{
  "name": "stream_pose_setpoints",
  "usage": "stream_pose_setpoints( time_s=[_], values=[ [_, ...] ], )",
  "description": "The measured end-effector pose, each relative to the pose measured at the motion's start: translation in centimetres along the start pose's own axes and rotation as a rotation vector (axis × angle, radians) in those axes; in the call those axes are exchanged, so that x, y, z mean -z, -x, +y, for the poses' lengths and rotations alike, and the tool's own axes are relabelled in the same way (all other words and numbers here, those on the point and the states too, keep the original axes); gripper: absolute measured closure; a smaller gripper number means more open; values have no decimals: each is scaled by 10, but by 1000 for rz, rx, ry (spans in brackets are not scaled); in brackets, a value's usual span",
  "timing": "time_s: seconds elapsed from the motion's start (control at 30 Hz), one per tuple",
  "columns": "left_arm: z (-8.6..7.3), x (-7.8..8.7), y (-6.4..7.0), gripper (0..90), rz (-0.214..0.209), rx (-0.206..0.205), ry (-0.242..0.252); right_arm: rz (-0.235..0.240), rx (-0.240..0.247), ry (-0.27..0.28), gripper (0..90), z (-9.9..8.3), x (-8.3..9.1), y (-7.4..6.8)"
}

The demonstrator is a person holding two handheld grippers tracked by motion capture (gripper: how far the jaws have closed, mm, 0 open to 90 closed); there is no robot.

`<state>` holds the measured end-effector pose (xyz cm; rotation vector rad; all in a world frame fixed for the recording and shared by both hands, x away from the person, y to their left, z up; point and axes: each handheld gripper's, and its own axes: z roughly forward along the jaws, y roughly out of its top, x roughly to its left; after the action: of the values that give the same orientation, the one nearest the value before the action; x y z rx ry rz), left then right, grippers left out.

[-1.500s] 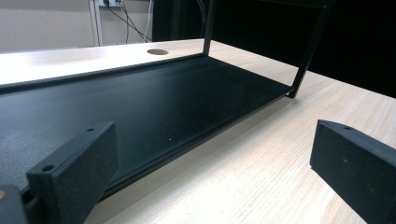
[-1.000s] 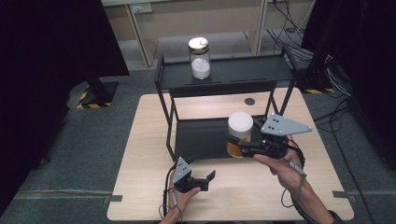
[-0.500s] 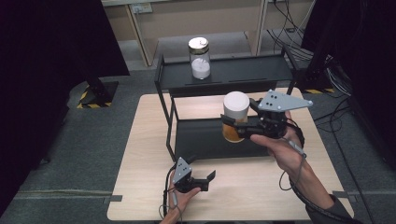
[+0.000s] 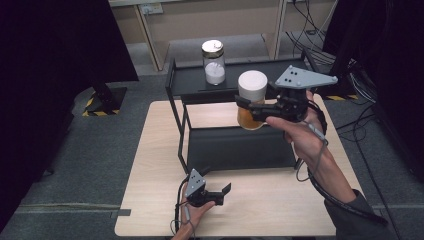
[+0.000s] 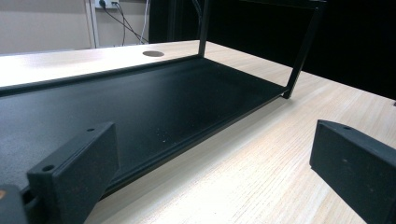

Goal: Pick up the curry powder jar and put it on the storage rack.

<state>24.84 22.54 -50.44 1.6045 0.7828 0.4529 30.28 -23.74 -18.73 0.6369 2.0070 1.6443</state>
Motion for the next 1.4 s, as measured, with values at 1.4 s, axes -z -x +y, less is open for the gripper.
stream_pose_setpoints(
  time_s=[1.4],
  values=[
    [0,0,0,9,-11,0,-8,-295,-58,7,353,39,-82,28]
  ],
)
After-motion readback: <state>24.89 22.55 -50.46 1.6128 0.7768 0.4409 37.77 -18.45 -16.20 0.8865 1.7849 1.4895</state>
